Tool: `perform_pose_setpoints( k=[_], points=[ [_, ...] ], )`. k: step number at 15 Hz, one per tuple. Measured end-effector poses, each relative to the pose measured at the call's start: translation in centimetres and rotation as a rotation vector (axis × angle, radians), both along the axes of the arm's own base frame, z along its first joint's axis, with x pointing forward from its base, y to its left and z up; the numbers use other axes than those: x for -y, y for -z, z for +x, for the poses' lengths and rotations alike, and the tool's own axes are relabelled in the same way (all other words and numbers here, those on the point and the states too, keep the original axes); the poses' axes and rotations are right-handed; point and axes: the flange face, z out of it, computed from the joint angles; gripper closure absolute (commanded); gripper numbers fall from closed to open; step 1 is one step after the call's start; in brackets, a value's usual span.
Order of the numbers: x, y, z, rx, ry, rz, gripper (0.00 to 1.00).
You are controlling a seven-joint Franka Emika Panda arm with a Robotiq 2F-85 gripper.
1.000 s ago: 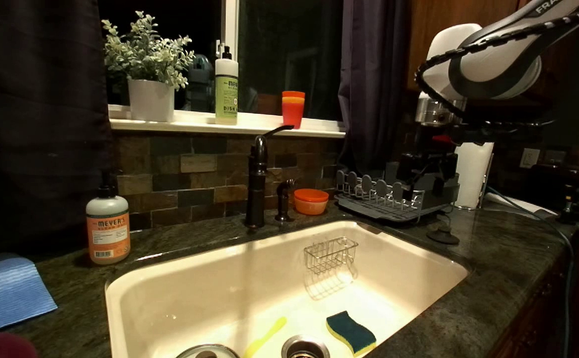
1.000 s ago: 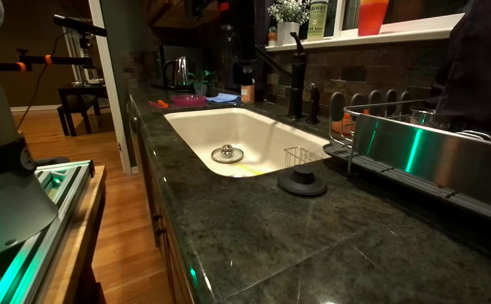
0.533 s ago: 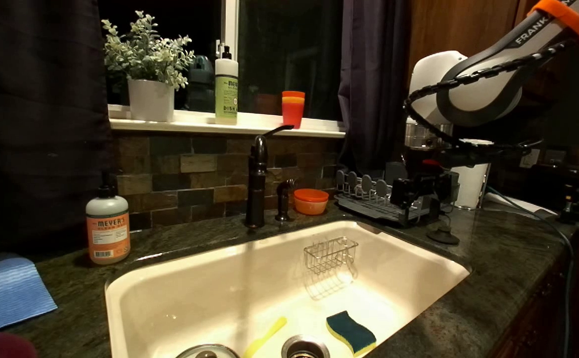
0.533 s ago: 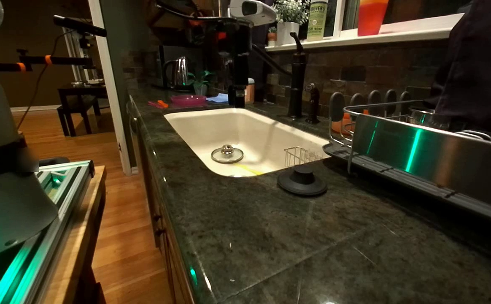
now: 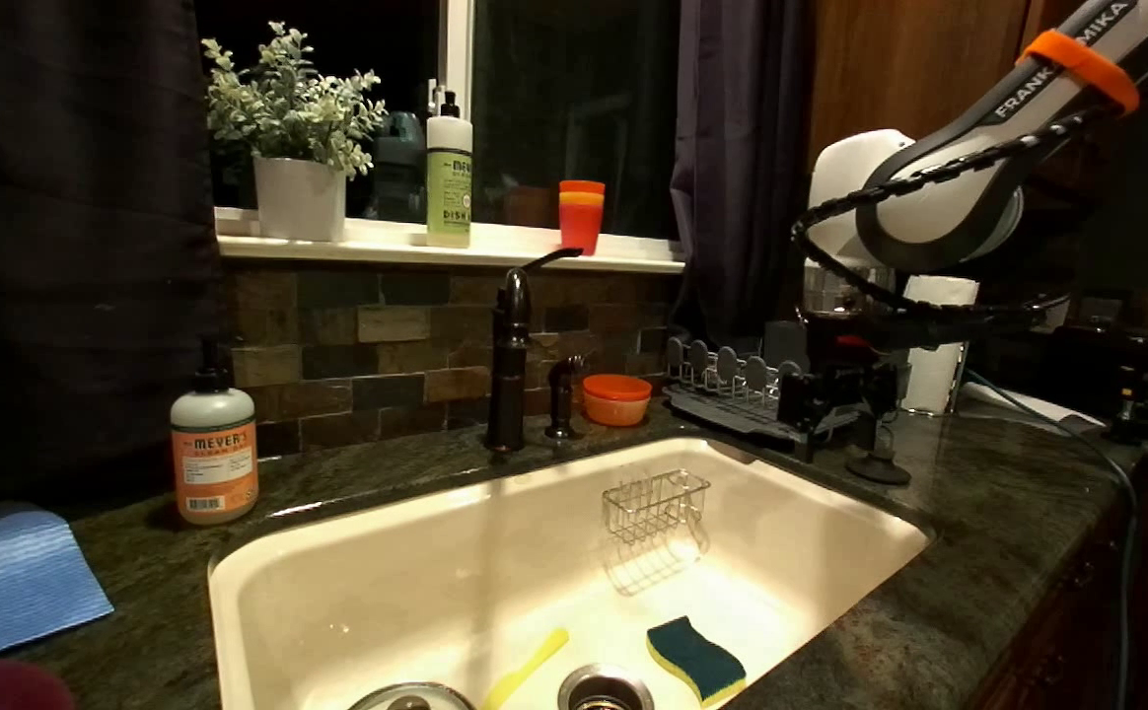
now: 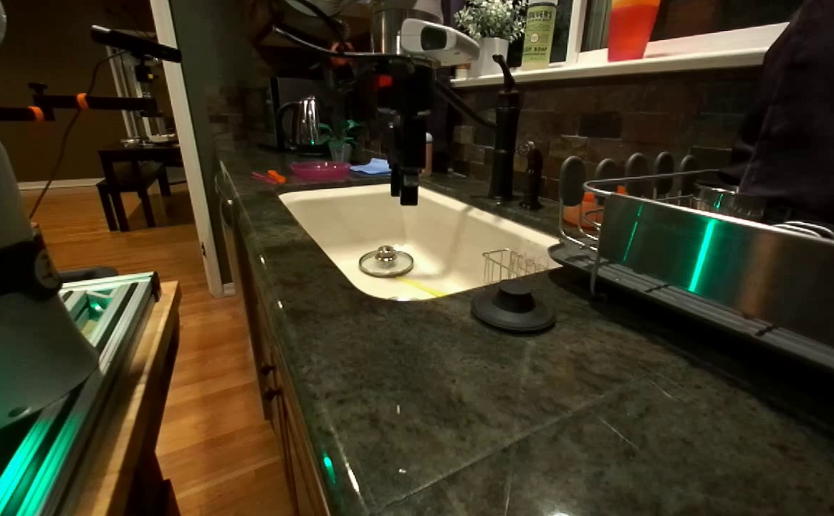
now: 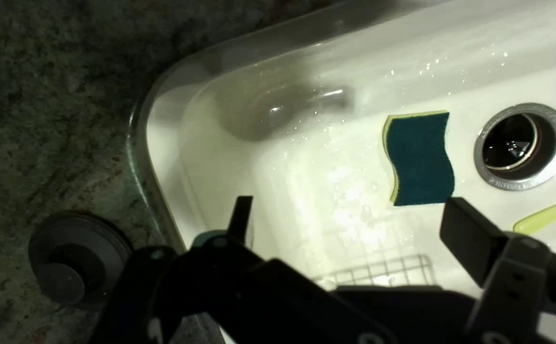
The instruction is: Put the sponge in the metal holder, on the sink
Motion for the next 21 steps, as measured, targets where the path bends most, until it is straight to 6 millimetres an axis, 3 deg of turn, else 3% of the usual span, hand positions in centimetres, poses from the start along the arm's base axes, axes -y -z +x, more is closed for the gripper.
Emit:
perform_pose_setpoints(
  k=[4,11,16,21],
  points=[
    [0.3,3.1,2.5,-0.018,-0.016,0.024,0.0],
    [-0.9,9.5,7.8,-0.106,-0.061,0.099,0.0],
    [-0.8,10.0,8.1,-0.113,-0.062,0.096,0.0],
    [-4.0,14.9,7.1,-0.161,-0.126,0.099,0.0]
  ],
)
